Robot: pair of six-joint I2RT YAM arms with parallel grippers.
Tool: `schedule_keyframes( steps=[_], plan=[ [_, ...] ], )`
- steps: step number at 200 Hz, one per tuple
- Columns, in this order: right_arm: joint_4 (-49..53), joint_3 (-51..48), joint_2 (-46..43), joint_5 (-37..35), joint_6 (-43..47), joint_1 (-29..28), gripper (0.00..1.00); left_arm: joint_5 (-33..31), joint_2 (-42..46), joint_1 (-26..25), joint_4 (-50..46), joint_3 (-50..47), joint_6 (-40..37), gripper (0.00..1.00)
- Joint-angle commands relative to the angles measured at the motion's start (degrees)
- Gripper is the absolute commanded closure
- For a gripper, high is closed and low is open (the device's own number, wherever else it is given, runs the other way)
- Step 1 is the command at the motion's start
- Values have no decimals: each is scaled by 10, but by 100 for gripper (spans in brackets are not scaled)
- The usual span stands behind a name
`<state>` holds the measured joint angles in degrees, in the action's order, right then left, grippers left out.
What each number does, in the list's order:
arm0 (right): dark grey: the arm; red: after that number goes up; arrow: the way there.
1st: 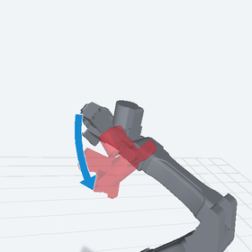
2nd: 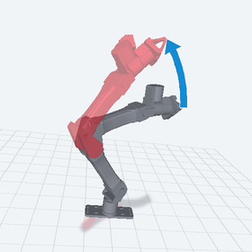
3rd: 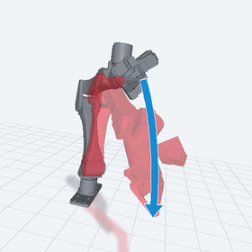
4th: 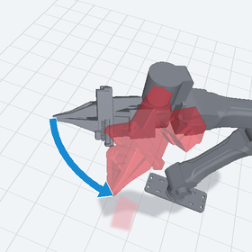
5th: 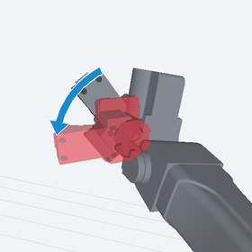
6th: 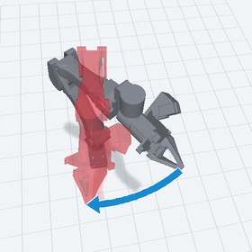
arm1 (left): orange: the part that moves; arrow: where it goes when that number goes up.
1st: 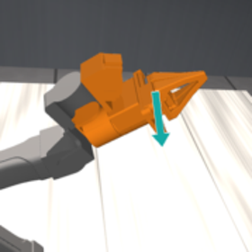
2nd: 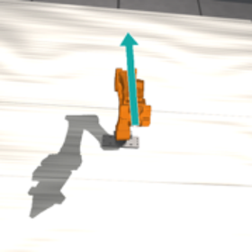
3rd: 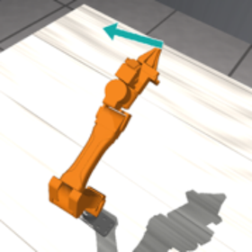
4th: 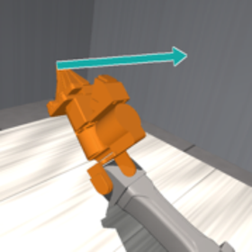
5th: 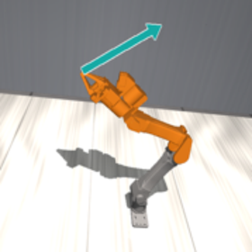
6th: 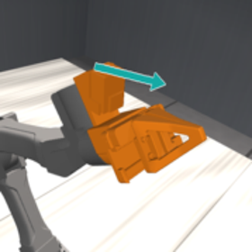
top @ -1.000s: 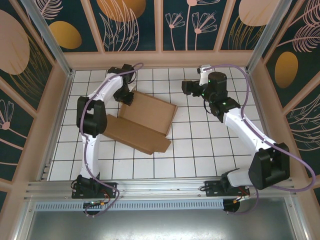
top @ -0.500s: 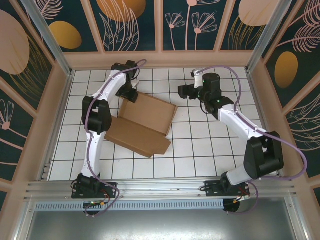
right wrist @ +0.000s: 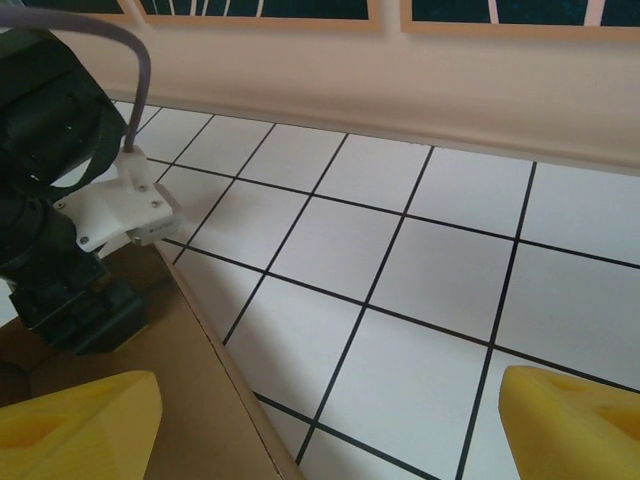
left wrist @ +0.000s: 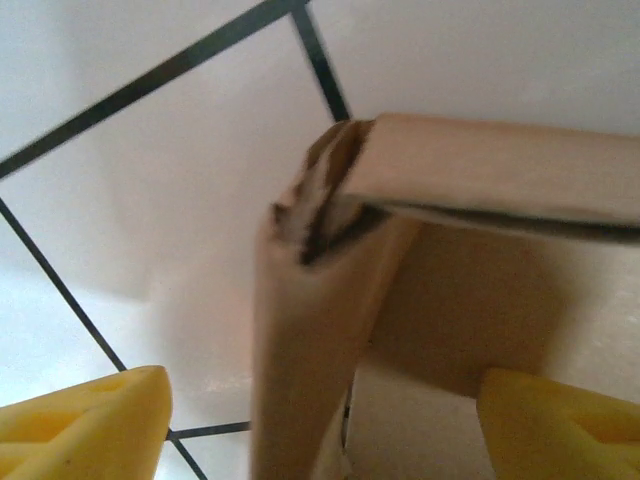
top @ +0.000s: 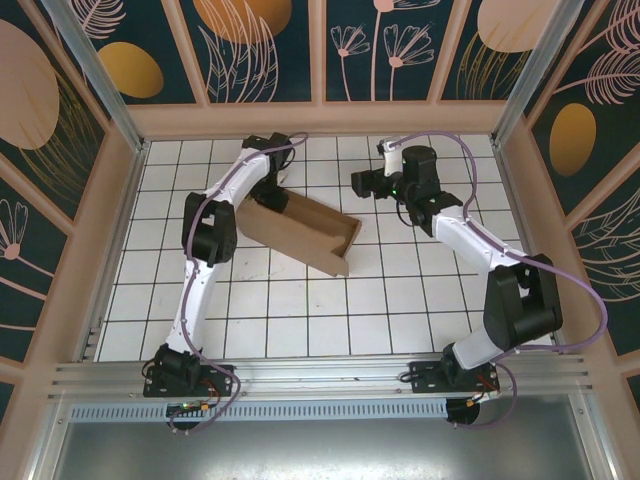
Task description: Fold the paper box
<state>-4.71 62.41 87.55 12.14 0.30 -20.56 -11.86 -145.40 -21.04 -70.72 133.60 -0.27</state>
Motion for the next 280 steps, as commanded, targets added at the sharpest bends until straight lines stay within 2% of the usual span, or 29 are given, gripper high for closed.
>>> schedule_keyframes(
  steps=[1, 25, 43, 71, 106, 119, 142, 161, 177, 202, 234, 262, 280],
  plan=[
    [-24, 8, 17, 23, 7, 5, 12, 4, 30, -2, 5, 21, 11, 13],
    [-25, 16, 36, 48, 19, 6, 12, 43, 80, -2, 63, 11, 25, 2],
    [-45, 14, 55, 76, 24, 9, 12, 72, 126, -1, 124, -15, 37, 2],
    [-43, 33, 100, 100, 30, 11, 12, 77, 205, -2, 229, -75, 74, 2],
    [-32, 70, 153, 91, 43, -7, 11, -3, 345, 8, 368, -208, 122, 1],
    [-22, 91, 176, 82, 56, -21, 11, -3, 407, 23, 417, -271, 140, 2],
    [-6, 130, 220, 64, 66, -43, 11, -9, 525, 51, 519, -409, 179, 2],
    [5, 167, 259, 47, 69, -62, 11, -55, 626, 64, 618, -543, 204, 2],
    [21, 202, 296, 35, 68, -77, 11, -98, 683, 71, 645, -613, 217, 1],
    [67, 266, 355, 19, 64, -97, 13, -132, 734, 75, 646, -673, 223, 1],
    [109, 307, 397, -83, 33, -97, 16, -145, 761, 76, 655, -712, 231, 1],
    [85, 256, 365, -152, -22, -70, 22, -125, 755, 76, 675, -721, 229, 2],
    [62, 204, 328, -188, -62, -51, 23, -79, 737, 76, 690, -718, 214, 2]
  ],
)
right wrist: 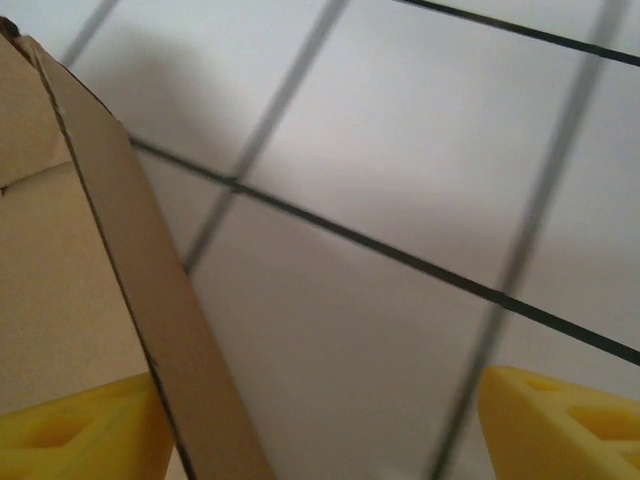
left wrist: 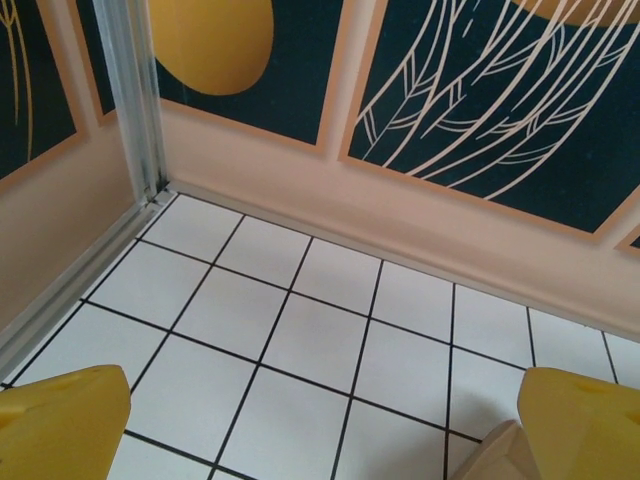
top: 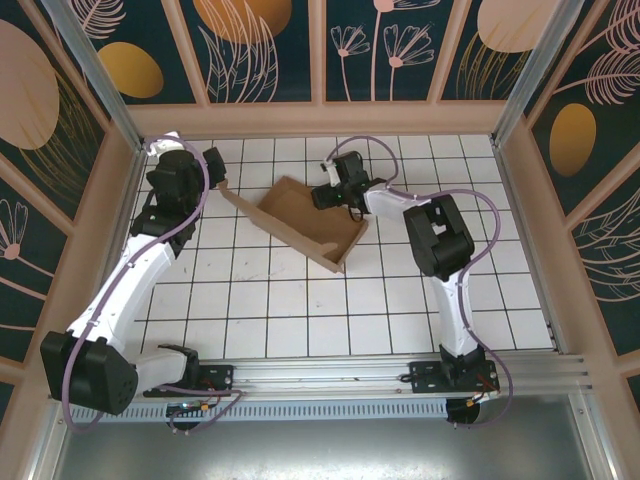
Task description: Fold the paper box
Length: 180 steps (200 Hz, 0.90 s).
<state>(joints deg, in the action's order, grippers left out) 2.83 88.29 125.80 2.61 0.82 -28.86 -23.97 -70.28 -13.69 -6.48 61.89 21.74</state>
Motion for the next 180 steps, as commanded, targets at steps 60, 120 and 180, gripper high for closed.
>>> schedule_keyframes(
  steps=[60, 120, 180],
  plan=[
    [-96, -280, -229, -115, -176, 96, 25, 134, -85, 3, 78, 9, -6, 2],
    [-134, -440, -401, -154, -201, 135, 26, 169, -104, 3, 112, -6, -21, 1],
    [-120, -496, -395, -99, -221, 104, 27, 162, -84, 3, 137, -39, -29, 1]
  ],
)
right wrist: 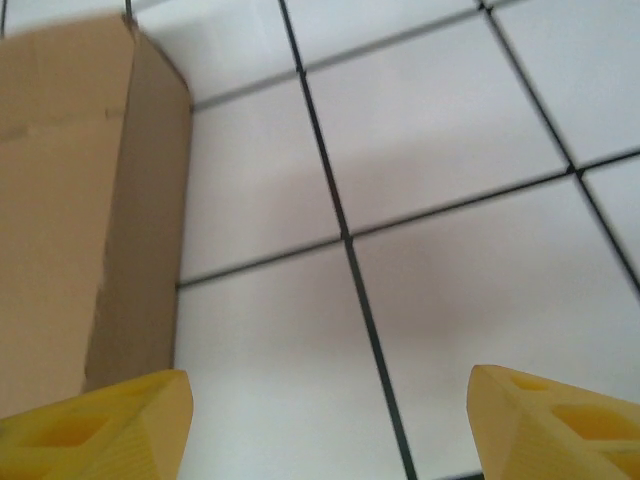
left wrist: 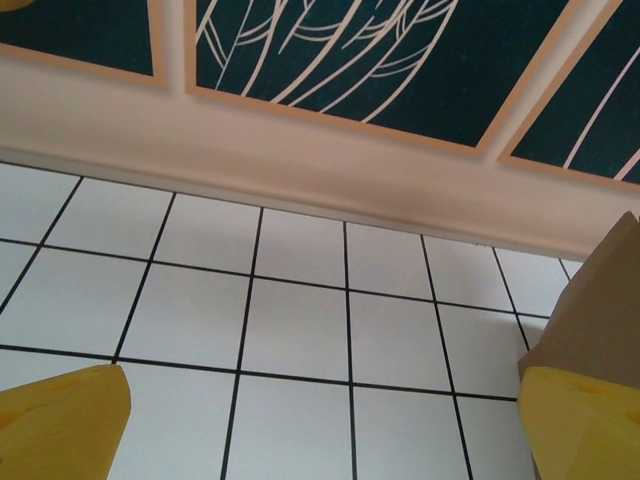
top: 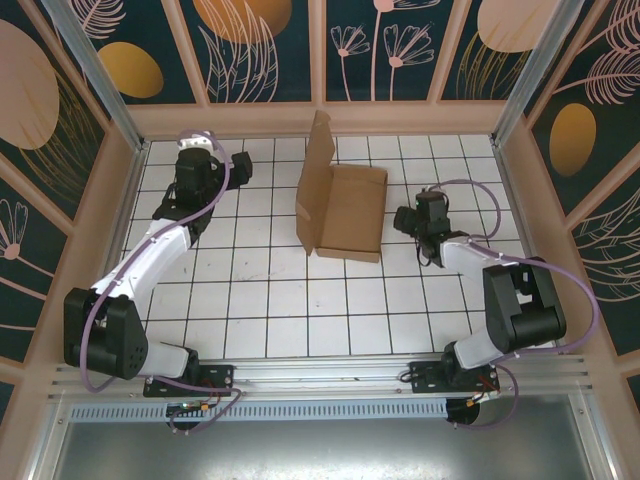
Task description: Fold the paper box
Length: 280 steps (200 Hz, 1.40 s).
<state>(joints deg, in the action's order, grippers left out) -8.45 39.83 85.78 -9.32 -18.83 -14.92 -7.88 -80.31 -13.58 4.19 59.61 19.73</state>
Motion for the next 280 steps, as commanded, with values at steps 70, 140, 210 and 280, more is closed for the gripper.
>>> schedule_keyframes(
  steps=[70, 140, 210, 280],
  plan=[
    [-60, 75, 116, 47, -104, -232, 28, -50, 66, 2, 37, -61, 18, 1],
    [-90, 131, 112, 88, -57, -266, 18, -71, 85, 0, 11, -86, 43, 1],
    [-32, 181, 114, 219, 224, -89, 18, -153, 101, -143, -23, -172, 218, 1],
    [163, 484, 340, 306, 401, -23, 21, -48, 71, -189, 86, -227, 307, 1]
  ],
)
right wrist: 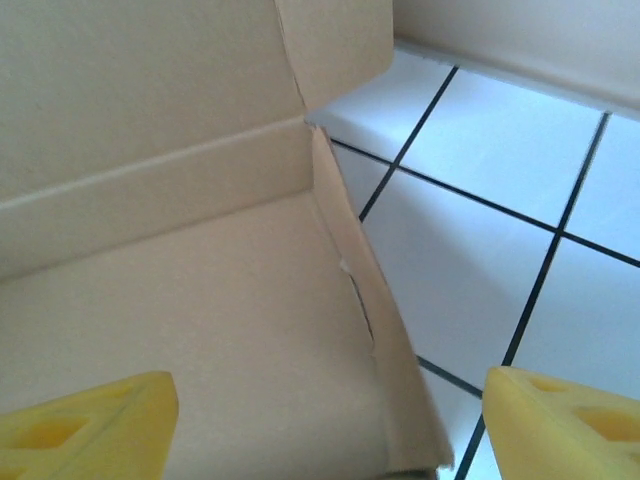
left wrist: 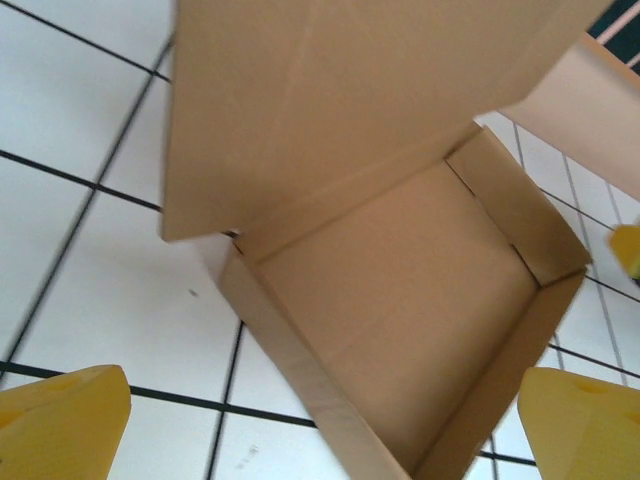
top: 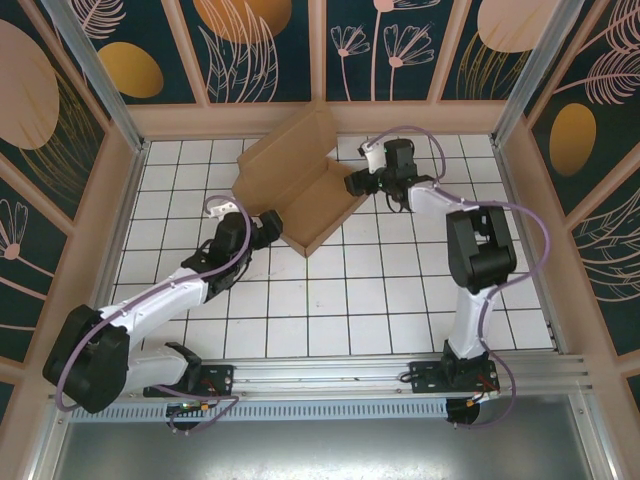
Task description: Fold the paper box
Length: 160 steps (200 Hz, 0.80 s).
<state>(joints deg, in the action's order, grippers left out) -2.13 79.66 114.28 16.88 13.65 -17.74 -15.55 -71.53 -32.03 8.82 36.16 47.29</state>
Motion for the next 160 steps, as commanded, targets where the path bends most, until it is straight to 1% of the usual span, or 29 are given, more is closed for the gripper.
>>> schedule_keyframes(
  steps=[1, 24, 37, 43, 49, 63, 74, 90, 114, 121, 136, 142, 160],
  plan=[
    [103, 89, 57, 45, 77, 6, 21, 28, -18, -5, 38, 8, 31, 2],
    [184, 191, 124, 67, 97, 8, 33, 32, -34, -5, 34, 19, 16, 1],
    [211, 229, 149, 66, 99, 9, 49, 40, -43, -5, 37, 23, 6, 1],
    [214, 238, 156, 57, 98, 9, 53, 42, -47, -5, 38, 26, 4, 1],
    [215, 243, 160, 46, 96, 9, 57, 43, -50, -4, 38, 27, 2, 1],
    [206, 239, 159, 28, 95, 9, 60, 46, -58, -5, 40, 31, 1, 1],
    [185, 221, 149, 14, 95, 9, 69, 51, -64, -5, 44, 33, 2, 1],
    [159, 189, 130, 2, 93, 9, 78, 64, -73, -5, 56, 33, 7, 1],
    [111, 127, 87, -10, 75, 8, 83, 71, -82, -5, 64, 36, 9, 1],
    [92, 104, 72, -13, 65, 9, 86, 71, -84, -5, 63, 37, 6, 1],
    [63, 59, 41, -19, 41, 6, 87, 71, -88, -5, 60, 45, -2, 1],
    [45, 36, 26, -30, 29, 5, 86, 70, -89, -5, 57, 48, -3, 1],
    [-5, -36, -26, -94, -12, -11, 86, 68, -92, -5, 49, 55, -4, 1]
  ],
)
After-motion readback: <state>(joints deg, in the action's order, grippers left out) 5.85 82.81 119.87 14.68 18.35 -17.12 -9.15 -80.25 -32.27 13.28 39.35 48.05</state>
